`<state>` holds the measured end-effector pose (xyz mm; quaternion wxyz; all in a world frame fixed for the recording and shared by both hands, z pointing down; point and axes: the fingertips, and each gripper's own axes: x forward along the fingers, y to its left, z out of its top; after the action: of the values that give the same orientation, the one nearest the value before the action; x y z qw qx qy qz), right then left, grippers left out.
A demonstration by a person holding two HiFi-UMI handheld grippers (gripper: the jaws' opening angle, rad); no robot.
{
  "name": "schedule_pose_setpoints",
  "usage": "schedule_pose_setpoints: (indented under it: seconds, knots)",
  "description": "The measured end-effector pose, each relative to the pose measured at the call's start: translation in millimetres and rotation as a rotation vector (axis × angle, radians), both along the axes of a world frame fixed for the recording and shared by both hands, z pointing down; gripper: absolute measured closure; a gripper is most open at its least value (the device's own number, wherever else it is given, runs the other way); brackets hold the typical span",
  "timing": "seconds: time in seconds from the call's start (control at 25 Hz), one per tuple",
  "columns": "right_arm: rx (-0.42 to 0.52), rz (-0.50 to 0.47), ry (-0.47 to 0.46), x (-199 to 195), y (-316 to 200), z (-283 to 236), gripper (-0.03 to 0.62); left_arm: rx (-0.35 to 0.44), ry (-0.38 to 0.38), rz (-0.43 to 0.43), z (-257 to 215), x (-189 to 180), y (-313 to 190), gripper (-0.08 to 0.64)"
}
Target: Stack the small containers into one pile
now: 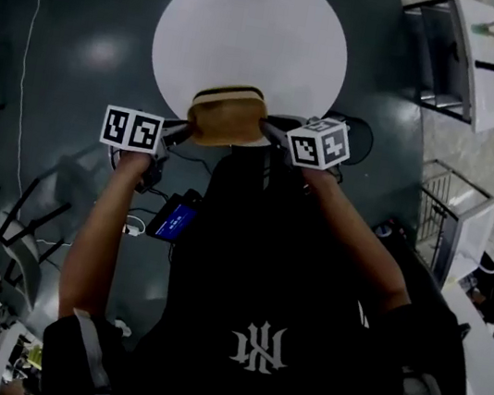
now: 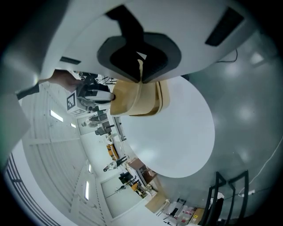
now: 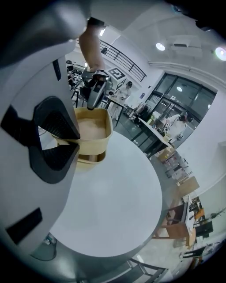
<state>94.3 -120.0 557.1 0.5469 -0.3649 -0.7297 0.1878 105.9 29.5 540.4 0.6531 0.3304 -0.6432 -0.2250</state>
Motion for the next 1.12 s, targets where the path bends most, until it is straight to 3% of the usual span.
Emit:
schedule_pose_setpoints:
  seconds: [0.52, 0.72, 0.88, 1.12]
  knots:
    - [-0.006, 0.003, 0.104, -2.6, 6.1, 5.8, 0.526, 0.076, 0.134, -0.054, 9.3, -6.4, 4.7, 0.535]
    - [-0.016, -0.007, 0.127, -2.1, 8.1, 6.1, 0.526, 0.08, 0.137, -0.033, 13.2, -7.3, 5.6, 0.531]
    - [-0.022, -0.001, 0.126, -3.5, 5.6, 4.3, 0.525, 0.077, 0.125, -0.015, 14.9, -8.0, 9.6, 0.454]
    - [-0.001, 0.003, 0.09, -7.5, -7.5, 1.3, 0.52, 0.067, 0.091, -0.05, 15.3, -12.0, 18.0, 0.449]
